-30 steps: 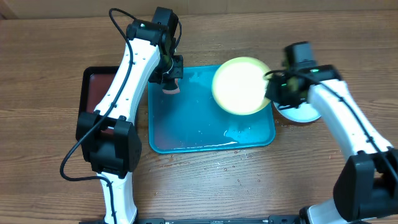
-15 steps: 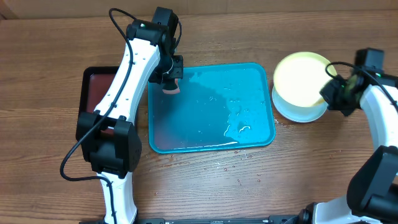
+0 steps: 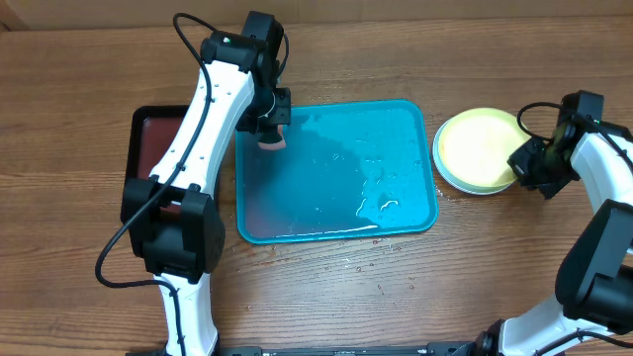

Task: Clean dirty plates on tray and stack at the side
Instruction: 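Move the sponge left and drop it onto the dark red tray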

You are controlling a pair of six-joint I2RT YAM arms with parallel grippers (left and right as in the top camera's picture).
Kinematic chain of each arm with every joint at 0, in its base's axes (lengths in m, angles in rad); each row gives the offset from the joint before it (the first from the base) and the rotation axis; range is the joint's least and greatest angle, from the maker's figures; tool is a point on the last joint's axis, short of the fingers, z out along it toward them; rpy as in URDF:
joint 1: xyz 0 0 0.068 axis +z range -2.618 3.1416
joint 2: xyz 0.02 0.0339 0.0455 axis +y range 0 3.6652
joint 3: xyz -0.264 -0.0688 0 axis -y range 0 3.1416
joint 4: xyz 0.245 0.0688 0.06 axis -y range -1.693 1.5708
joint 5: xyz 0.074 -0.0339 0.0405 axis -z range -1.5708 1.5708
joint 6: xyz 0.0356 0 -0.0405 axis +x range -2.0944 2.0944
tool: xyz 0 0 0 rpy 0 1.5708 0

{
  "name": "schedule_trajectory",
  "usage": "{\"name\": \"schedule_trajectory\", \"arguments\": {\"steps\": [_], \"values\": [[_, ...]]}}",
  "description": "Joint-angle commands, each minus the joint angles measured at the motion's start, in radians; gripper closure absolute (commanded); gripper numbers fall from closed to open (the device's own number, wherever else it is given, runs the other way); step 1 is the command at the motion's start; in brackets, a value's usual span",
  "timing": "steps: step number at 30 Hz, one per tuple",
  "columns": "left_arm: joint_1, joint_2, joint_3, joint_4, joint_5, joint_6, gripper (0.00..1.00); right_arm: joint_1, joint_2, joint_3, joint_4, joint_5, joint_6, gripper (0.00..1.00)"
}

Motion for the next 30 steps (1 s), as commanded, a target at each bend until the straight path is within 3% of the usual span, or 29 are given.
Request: {"name": "schedule_trajectory", "arguments": {"steps": [1,6,14,20,30], "values": [[0.042,-0.024,0.023,-0.017,0.011,0.018,0.96,0.002,0.003,-0.005,-0.003,-0.015,-0.035,0.80],[0.097,-0.058,0.033,-0.060,0.010,0.020,0.96,0.002,0.003,-0.003,-0.024,-0.120,-0.113,0.59],[0.204,-0.158,0.033,-0.126,0.010,0.156,0.96,0.013,-0.037,0.090,-0.127,-0.192,-0.167,0.54],[0.293,-0.163,0.008,-0.163,-0.001,0.287,0.96,0.067,-0.171,0.122,-0.145,-0.193,-0.196,0.32],[0.398,-0.162,-0.244,0.083,-0.118,0.309,0.96,0.238,-0.211,0.119,-0.174,-0.192,-0.236,0.31]]}}
